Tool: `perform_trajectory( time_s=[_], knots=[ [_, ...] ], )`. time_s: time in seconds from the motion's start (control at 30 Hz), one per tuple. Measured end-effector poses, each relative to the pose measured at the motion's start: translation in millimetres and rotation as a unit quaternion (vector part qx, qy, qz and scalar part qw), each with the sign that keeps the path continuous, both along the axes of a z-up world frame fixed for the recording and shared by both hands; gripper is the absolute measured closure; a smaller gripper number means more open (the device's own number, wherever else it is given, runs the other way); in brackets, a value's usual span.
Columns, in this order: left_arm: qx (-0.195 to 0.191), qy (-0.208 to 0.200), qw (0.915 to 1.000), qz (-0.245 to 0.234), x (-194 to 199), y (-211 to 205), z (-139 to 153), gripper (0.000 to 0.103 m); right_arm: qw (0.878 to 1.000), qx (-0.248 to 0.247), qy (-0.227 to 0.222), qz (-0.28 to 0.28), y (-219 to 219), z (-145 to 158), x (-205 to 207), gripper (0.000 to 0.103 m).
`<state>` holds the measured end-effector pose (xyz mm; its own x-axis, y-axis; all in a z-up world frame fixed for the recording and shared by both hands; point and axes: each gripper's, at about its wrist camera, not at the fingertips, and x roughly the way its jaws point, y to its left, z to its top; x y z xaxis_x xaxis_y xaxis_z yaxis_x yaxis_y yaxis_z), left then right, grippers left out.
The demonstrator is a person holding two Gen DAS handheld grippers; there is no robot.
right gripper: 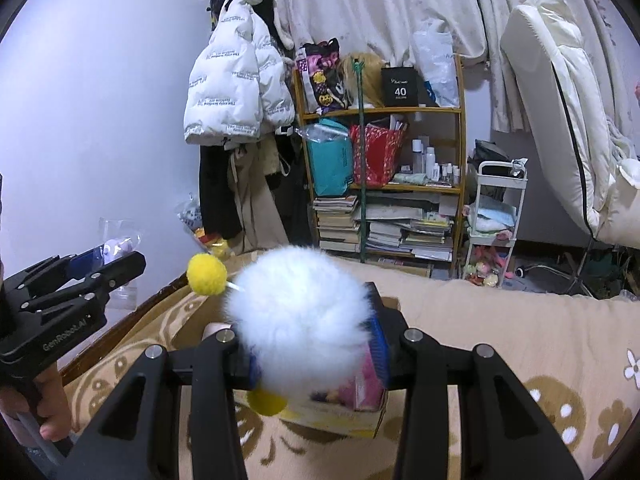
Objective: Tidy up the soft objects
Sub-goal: 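Lift both items over the box and open both tools to drop them in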
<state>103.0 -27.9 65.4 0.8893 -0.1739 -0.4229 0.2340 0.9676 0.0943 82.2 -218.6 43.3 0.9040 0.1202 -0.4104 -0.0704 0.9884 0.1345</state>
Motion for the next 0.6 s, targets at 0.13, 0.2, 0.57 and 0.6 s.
perform_trajectory(
  time_s=[0.13, 0.2, 0.57, 0.6],
  knots=[
    [0.001, -0.003, 1.0000, -0.009, 8.8, -4.0, -0.4, 0.063, 1.000, 0.006, -0.004, 0.000, -2.0, 1.8, 8.9, 0.059],
    [0.001, -0.002, 0.9999, -0.011, 12.5, -5.2, -4.8, 0.063, 1.000, 0.009, -0.005, 0.002, -2.2, 1.1, 12.9, 0.059],
    [0.005, 0.042, 0.9987, -0.026, 38.6, -13.3, -52.6, 0.062, 0.999, 0.019, 0.038, 0.015, -4.2, -33.8, 35.9, 0.058],
    [0.007, 0.046, 0.9986, -0.027, 40.2, -14.2, -56.9, 0.062, 0.999, 0.021, 0.043, 0.016, -4.8, -38.9, 38.6, 0.058]
  ],
)
